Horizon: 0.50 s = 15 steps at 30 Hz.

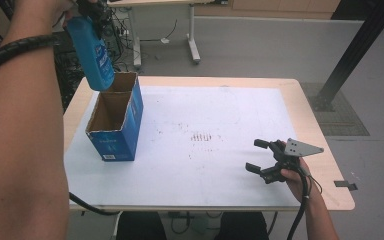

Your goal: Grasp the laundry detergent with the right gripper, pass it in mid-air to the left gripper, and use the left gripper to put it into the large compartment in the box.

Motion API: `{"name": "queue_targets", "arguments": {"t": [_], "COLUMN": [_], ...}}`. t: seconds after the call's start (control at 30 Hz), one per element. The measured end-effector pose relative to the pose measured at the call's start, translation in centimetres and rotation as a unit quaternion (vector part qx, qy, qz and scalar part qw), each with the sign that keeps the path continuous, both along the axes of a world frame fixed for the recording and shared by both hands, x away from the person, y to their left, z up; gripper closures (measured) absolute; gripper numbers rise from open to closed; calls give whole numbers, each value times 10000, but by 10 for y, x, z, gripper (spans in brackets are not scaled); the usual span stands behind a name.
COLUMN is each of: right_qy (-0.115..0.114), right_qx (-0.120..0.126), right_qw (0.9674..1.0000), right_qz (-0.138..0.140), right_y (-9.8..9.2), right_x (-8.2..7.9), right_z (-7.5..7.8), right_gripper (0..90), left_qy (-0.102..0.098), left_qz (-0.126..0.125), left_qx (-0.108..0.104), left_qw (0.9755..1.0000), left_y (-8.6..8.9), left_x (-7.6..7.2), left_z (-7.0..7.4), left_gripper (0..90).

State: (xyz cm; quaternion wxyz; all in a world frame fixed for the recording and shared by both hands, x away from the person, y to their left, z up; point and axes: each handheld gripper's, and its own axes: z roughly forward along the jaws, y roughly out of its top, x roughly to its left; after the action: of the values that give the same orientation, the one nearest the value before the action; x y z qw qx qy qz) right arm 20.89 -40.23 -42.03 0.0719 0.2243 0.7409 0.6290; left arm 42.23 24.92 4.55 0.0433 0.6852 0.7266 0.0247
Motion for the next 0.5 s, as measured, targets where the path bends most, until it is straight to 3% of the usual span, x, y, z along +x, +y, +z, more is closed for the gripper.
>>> {"name": "queue_targets", "arguments": {"t": [0.3, 0.5], "right_qy": [-5, 11], "right_qx": [-15, 1], "right_qw": [10000, 10000], "right_qz": [-9, -12], "right_y": [0, -1], "right_x": [0, -1], "right_z": [1, -1], "right_gripper": [44, 44], "left_qy": [44, 236], "left_qz": [-19, -3], "left_qx": [18, 23], "left_qw": [10000, 9997], "left_y": [0, 3], "left_x": [2, 7], "left_z": [-5, -20], "left_gripper": [375, 375]}}
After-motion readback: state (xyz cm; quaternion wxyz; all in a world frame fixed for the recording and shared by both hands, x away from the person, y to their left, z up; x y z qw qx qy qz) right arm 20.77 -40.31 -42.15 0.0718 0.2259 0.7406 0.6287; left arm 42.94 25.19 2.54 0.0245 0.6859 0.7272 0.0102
